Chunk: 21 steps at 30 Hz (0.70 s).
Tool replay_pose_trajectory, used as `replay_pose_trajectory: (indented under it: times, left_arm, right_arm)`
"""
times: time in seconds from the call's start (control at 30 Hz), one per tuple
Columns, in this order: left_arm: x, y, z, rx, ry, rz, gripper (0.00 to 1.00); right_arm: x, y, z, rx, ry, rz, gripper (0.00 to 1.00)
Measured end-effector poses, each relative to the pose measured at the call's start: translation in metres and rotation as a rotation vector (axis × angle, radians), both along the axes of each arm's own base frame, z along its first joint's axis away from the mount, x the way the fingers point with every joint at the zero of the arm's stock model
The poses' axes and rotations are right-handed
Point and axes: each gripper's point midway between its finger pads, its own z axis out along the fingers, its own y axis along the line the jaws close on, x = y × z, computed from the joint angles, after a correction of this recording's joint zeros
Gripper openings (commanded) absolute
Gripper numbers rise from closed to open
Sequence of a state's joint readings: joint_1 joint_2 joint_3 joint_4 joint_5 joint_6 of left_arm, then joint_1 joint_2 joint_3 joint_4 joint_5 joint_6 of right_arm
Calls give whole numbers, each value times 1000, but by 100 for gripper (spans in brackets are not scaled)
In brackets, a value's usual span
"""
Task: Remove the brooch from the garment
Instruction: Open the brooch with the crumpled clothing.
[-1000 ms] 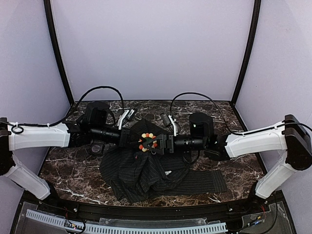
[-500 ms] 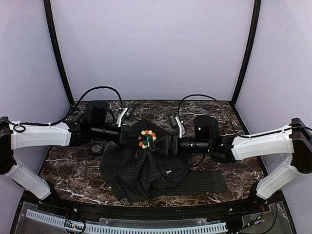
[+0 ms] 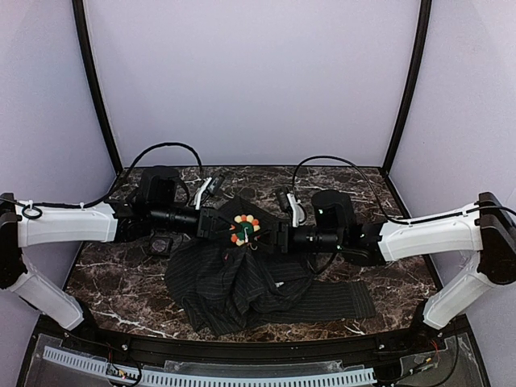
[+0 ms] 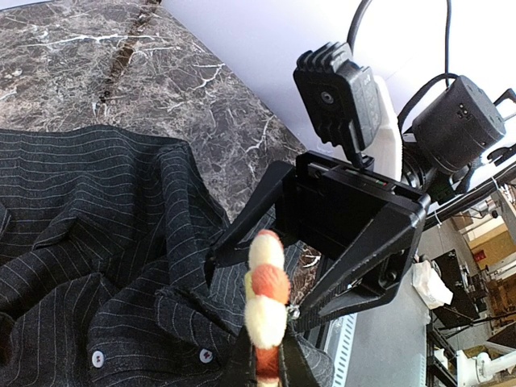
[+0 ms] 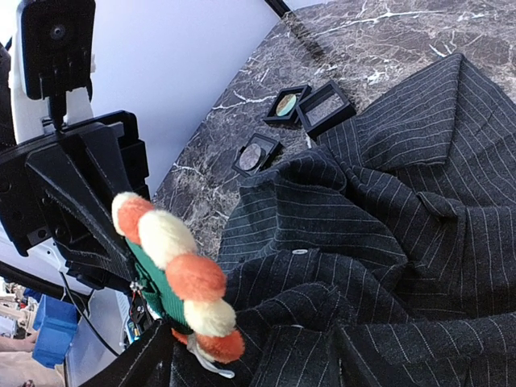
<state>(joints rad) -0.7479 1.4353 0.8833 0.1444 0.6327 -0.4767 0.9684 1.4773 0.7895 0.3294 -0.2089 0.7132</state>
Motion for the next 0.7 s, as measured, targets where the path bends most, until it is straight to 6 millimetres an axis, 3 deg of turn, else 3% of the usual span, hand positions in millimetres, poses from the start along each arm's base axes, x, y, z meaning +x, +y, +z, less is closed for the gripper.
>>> replay_pose_trajectory:
  times: [0.7]
  left_arm:
    - [0,-1,2,-8,-5,-1,1]
  right_arm:
    - [3,3,7,16,-13,-3,61]
